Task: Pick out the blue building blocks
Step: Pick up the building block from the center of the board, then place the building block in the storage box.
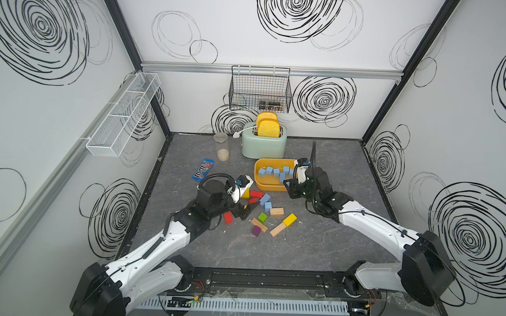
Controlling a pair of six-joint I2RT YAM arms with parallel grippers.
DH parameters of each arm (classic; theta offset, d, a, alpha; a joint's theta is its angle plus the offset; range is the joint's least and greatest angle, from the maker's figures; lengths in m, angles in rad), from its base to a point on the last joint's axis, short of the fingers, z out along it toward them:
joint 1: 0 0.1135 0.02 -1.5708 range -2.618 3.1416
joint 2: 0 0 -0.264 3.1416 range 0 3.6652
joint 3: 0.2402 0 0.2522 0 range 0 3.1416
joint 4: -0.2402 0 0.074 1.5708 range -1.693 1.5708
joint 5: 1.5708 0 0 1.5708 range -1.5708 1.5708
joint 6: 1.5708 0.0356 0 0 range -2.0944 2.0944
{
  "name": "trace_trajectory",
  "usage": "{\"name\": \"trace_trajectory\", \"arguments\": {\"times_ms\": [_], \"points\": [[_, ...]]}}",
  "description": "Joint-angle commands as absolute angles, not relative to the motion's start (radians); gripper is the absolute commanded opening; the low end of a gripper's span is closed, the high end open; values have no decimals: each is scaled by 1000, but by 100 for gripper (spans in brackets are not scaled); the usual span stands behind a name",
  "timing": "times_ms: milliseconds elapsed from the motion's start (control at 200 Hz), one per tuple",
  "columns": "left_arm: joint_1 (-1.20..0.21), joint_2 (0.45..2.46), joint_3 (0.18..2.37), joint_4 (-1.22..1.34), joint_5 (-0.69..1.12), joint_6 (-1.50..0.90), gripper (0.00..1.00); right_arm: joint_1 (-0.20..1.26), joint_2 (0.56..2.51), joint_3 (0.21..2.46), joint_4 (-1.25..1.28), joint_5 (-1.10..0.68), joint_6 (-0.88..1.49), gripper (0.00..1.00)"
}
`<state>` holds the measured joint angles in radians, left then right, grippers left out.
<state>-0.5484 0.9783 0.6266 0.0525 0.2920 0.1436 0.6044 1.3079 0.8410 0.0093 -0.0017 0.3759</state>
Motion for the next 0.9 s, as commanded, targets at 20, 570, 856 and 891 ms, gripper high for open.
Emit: {"name": "trace_trajectory", "arguments": {"times_ms": [20,570,856,891], "points": [[-534,995,676,109,327,130,96,562,1269,890,34,-56,324,0],[-467,1203,763,255,417,131,96,415,1507,1129,-91,-19,196,0],[-420,1316,815,287,436,119,96,412,1707,1249,-98,81,157,0],[-415,1325,817,291,434,113,96,410,1732,1268,-104,91,157,0]]}}
